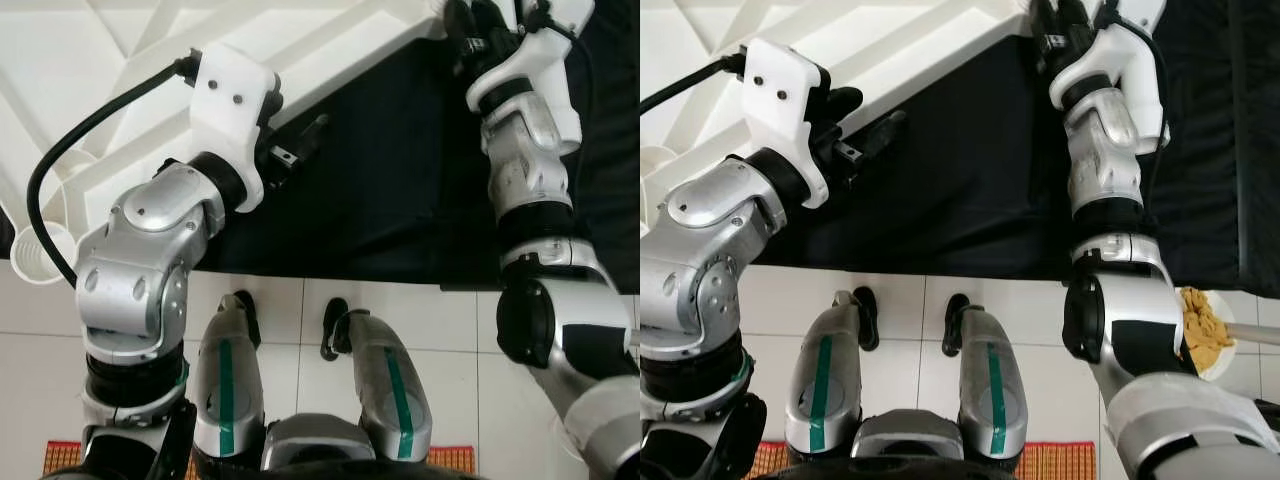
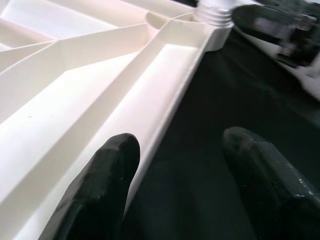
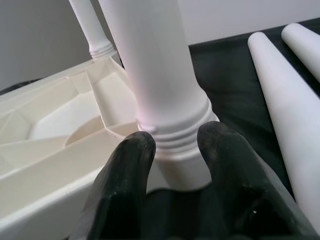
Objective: Building children table
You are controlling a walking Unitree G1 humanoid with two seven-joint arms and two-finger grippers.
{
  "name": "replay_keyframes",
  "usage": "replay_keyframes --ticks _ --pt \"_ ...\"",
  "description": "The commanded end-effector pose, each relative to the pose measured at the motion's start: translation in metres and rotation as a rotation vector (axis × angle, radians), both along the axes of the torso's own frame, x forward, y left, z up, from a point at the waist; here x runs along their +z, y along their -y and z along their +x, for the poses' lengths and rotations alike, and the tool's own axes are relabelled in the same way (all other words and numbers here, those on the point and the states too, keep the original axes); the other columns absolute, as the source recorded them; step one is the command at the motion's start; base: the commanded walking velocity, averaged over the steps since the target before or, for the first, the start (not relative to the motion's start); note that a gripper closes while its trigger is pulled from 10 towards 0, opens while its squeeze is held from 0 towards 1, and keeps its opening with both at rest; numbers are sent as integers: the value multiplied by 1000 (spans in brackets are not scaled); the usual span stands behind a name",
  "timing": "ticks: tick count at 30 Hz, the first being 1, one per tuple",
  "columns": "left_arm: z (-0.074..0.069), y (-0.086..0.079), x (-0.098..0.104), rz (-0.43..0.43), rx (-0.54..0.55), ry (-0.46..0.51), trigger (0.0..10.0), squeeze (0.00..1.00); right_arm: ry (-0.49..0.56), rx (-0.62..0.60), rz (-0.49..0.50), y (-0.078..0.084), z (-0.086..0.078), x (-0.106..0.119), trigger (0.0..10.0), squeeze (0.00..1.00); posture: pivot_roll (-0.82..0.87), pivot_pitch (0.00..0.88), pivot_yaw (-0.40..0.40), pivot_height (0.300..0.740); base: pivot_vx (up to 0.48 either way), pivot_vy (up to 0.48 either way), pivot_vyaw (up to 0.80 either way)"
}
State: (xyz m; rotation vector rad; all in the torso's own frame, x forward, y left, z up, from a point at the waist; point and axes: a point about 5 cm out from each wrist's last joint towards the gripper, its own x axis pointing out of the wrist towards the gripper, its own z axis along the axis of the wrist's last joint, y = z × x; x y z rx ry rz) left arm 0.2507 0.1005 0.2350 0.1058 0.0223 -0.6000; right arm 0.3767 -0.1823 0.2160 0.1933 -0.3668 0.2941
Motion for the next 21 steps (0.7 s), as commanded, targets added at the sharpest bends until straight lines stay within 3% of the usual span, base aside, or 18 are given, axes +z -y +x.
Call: replay_keyframes --ticks 1,3,5,10,11,12,21 --pt "1 2 -2 -1 -41 -7 10000 1000 4 9 24 6 -8 -5 10000 0 190 246 -45 740 0 0 0" --pt "2 1 -3 -11 -56 -15 10000 1000 22 31 35 6 -15 -5 10000 0 190 246 -45 740 0 0 0" --pt "8 2 -4 -13 -65 -19 10000 1000 52 68 60 5 -32 -2 10000 0 171 226 -40 740 0 0 0" --pt "23 2 -8 43 -46 3 10000 1000 71 115 78 4 -61 3 10000 0 116 197 -37 740 0 0 0" --pt "26 3 -8 40 -43 0 10000 298 71 124 81 4 -66 2 10000 0 112 194 -39 740 0 0 0" --pt "28 3 -9 47 -39 2 10000 0 69 126 78 5 -68 2 10000 0 101 183 -38 740 0 0 0" --pt "44 0 -11 71 22 8 10000 0 59 122 81 11 -81 9 10000 0 78 152 -26 740 0 0 0"
